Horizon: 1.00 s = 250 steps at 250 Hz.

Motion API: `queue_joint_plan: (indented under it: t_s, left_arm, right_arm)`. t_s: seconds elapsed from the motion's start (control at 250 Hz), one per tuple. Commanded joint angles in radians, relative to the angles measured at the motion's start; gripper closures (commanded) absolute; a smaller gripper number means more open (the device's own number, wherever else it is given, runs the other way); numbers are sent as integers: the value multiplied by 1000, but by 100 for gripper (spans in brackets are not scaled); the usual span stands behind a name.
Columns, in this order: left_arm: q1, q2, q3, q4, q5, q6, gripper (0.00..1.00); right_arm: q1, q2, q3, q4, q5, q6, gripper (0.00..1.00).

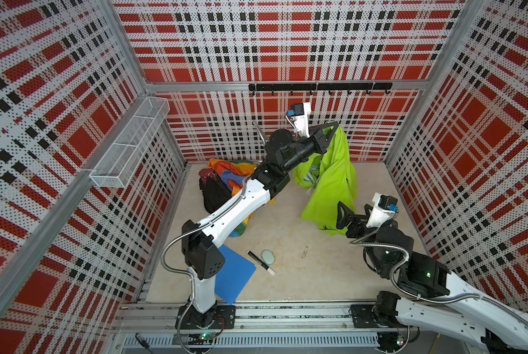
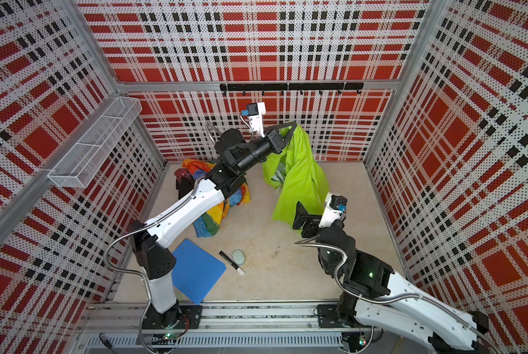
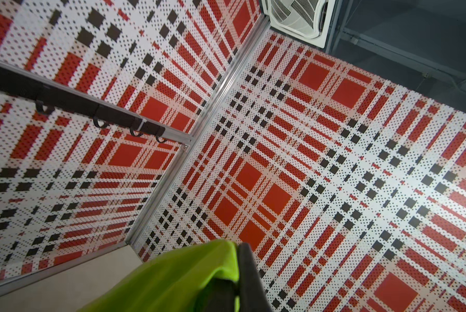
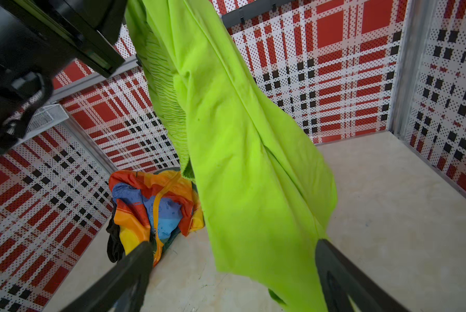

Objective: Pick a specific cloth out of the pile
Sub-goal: 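Swing the hanging shirt toward the open table while the right gripper grasps its lower edge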

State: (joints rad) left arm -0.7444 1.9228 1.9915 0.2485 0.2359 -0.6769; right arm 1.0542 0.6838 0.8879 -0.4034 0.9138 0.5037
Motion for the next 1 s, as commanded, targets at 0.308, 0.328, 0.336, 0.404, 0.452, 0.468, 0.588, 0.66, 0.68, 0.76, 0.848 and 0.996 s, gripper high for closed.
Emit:
queue_joint_plan:
  t_s: [0.308, 0.328, 0.336, 0.404, 0.452, 0.468, 0.588, 0.66, 0.68, 0.76, 0.848, 0.996]
  left_arm:
    - [-32, 88, -55, 68, 121, 4, 100]
    - [-32, 87, -64, 66, 130, 6, 100]
    - [-32, 86, -70, 65, 133, 6, 100]
    - [-33, 74, -116, 60, 148, 14, 100]
    - [-33, 60, -155, 60, 150, 20, 100]
    - [-33, 57, -166, 60, 151, 23, 100]
    - [-26, 32, -204, 53, 159, 31, 100]
    - [-17, 22, -201, 43, 163, 25, 100]
    - [-14, 20, -200, 41, 164, 20, 100]
    - [-9, 12, -194, 40, 171, 12, 100]
    - [-7, 8, -189, 38, 172, 8, 100]
    - [-3, 10, -167, 35, 190, -9, 100]
  right_arm:
    - [-21, -73, -20, -97, 11, 85, 0]
    - [-26, -73, -24, -97, 3, 90, 0]
    - [-27, -73, -25, -97, -1, 90, 0]
    - [-55, -73, -42, -91, -49, 102, 1]
    - [-89, -70, -54, -81, -107, 103, 5]
    - [-105, -70, -57, -79, -131, 103, 7]
    - [-246, -51, -91, -28, -345, 99, 17]
    - [-321, -38, -126, 21, -458, 95, 20]
    - [-341, -33, -139, 38, -489, 95, 22]
    - [-426, -7, -188, 91, -623, 108, 27]
    - [-519, 15, -266, 175, -771, 143, 34]
    - [-655, 34, -428, 359, -971, 206, 45]
